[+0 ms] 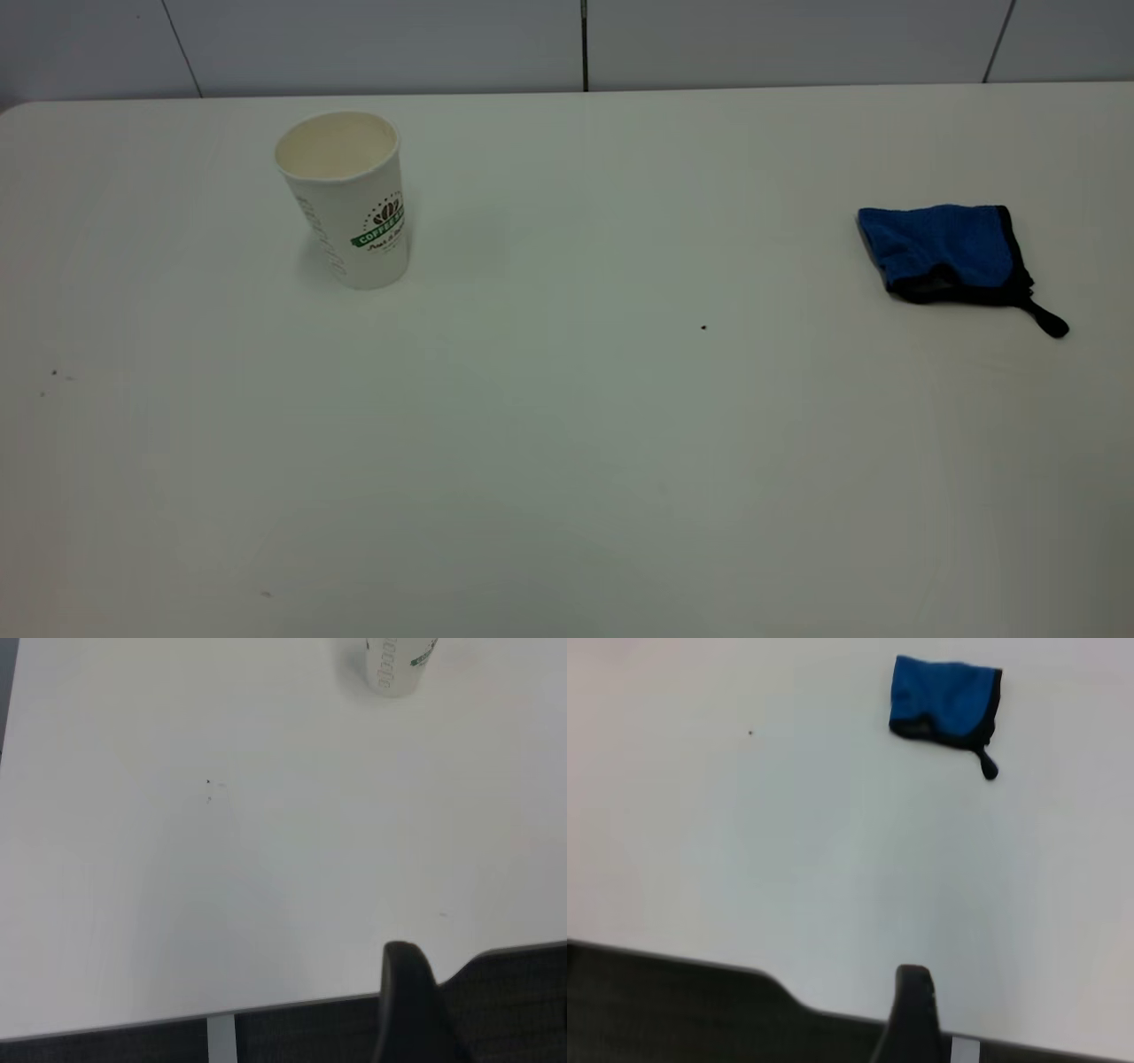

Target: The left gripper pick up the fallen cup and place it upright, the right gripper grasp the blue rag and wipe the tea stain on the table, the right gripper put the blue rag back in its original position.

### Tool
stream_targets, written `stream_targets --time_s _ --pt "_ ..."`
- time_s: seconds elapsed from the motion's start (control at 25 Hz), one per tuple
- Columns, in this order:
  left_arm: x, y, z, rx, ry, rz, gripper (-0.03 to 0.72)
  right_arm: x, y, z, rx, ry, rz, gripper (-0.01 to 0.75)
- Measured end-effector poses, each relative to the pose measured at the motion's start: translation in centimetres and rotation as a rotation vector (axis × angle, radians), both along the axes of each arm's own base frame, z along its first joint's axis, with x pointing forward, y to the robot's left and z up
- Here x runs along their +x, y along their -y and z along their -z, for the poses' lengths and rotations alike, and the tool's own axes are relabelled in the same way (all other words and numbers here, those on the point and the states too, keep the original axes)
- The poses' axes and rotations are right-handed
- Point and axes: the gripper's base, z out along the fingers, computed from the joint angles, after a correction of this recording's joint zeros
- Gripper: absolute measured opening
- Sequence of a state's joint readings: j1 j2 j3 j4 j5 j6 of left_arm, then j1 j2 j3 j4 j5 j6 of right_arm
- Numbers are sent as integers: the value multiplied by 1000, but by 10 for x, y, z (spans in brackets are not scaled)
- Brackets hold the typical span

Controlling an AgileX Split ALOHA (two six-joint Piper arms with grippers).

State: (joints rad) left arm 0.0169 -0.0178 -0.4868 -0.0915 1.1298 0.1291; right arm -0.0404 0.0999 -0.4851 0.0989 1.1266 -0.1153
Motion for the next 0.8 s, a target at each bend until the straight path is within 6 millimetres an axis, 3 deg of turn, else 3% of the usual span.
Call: stream_targets --time_s 0.36,0.8 --pt "0 0 0 0 0 0 447 -14 3 4 15 100 57 685" --pt "0 0 0 0 0 0 447 -15 3 4 14 102 57 660"
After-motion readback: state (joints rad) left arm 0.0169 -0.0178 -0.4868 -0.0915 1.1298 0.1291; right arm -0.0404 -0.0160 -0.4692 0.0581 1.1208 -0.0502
